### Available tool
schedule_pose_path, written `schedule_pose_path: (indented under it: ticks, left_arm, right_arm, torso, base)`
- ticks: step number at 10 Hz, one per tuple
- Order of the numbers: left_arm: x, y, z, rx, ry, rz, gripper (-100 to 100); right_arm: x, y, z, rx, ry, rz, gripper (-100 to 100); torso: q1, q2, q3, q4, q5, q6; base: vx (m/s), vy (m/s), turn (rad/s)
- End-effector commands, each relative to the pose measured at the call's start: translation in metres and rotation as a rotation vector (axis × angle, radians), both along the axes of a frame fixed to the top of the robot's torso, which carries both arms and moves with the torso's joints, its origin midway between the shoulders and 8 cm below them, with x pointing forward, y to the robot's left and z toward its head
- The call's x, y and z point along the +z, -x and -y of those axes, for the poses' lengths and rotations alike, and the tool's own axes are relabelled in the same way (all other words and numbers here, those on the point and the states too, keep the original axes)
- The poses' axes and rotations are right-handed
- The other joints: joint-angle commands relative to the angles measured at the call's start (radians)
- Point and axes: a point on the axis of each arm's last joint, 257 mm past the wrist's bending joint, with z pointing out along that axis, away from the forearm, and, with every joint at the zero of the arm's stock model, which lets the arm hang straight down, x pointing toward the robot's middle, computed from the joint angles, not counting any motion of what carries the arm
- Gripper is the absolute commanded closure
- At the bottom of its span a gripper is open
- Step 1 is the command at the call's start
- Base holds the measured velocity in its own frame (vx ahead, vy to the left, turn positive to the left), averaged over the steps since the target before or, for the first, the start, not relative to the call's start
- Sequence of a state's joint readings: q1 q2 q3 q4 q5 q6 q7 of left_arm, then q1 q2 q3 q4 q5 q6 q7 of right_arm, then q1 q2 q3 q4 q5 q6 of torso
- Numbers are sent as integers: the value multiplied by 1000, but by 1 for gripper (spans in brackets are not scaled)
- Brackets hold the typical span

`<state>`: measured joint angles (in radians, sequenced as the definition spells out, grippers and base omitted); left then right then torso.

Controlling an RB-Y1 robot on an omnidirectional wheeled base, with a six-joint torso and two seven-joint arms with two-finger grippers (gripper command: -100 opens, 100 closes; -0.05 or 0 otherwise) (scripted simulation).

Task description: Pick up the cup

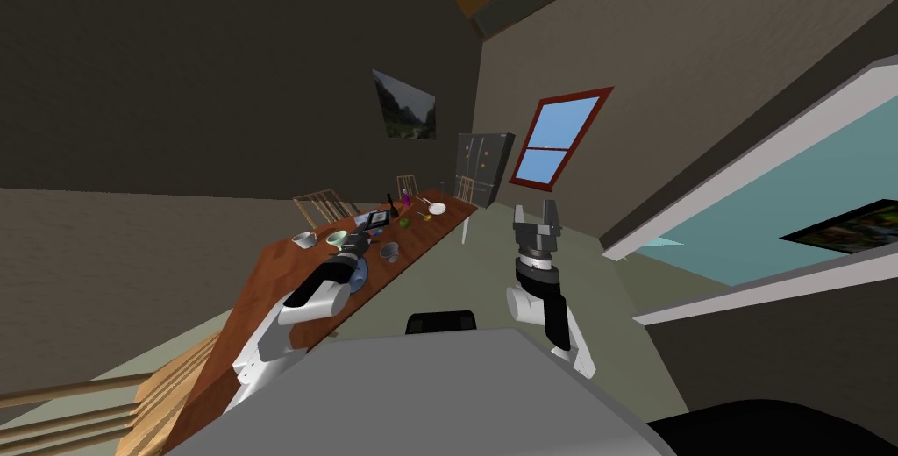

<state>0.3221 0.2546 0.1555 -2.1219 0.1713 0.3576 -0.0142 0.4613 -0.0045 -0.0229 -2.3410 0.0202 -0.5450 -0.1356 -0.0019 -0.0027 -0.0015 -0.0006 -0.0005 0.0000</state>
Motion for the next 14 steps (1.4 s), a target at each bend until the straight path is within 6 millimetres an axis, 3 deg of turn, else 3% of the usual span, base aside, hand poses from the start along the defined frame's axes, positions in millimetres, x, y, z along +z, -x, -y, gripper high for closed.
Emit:
schedule_pose_path:
  ticks: [1,14]
  left_arm:
    - [-12,1,-4,10,7,-48,-100]
    - [-91,16,-44,94,76,-381,-100]
  right_arm:
    - [0,0,0,0,0,0,0]
    - [0,0,0,0,0,0,0]
  torso:
    - [0,0,0,0,0,0]
    - [0,0,0,0,0,0]
  base:
    - [41,-41,5]
    - [36,-36,4]
